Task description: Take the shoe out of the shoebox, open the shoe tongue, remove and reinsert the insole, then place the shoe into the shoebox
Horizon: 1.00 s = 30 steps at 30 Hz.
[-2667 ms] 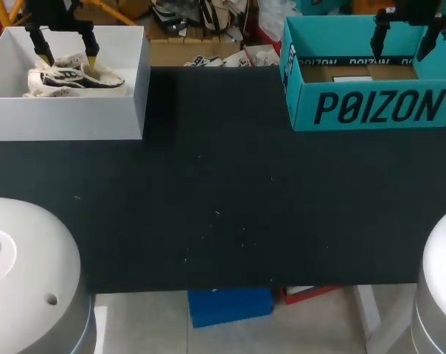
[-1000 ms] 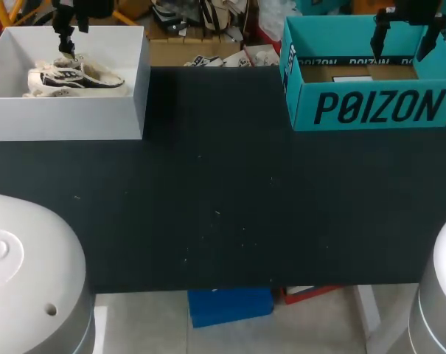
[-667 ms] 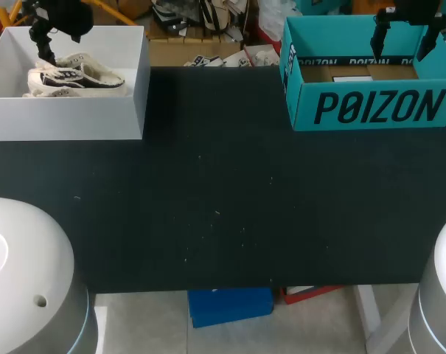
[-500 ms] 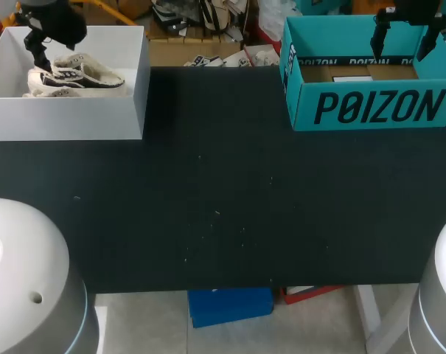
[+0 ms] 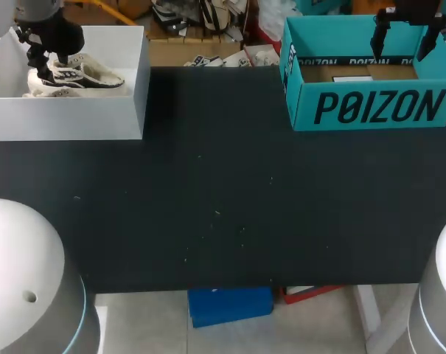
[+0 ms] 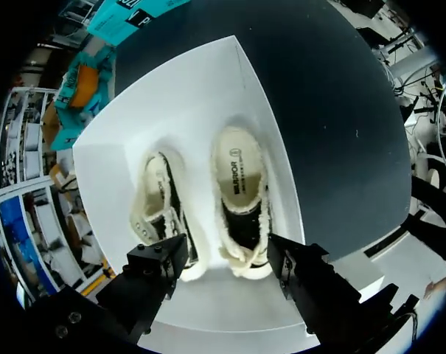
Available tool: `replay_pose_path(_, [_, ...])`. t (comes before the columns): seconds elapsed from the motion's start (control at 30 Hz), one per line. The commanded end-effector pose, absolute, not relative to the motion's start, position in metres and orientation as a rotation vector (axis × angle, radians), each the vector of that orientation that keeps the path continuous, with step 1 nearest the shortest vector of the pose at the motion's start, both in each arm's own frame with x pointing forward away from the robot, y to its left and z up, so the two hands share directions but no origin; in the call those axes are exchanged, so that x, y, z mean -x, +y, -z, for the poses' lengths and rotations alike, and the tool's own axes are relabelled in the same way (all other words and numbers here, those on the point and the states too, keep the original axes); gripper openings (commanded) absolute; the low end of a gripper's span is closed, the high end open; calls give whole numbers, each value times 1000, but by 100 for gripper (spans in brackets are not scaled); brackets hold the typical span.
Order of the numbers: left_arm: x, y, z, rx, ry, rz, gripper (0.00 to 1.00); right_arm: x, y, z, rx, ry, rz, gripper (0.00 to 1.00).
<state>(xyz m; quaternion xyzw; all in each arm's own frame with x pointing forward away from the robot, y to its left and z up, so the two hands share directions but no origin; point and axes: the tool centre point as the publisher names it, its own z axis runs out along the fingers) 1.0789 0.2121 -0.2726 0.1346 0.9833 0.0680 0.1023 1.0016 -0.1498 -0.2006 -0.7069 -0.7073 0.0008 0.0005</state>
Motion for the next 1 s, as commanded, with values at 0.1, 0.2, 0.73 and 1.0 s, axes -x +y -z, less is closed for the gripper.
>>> replay_pose_path(0.1, [-1081,216,287,-318,2945,-183,70,-1001,-150,200,2220,-2221,-3,100])
replay_pose_path(0.2, [-1083,220,296,-281,2961,-181,73,-1001,-150,200,2220,-2221,-3,100])
replay_pose_path(0.73, [-1105,224,336,-208,2994,-191,55,-1001,-150,200,2220,-2221,-3,100])
replay_pose_path(1.0, [-1116,222,355,-208,3014,-198,57,-1001,-150,200,2220,-2221,-3,100])
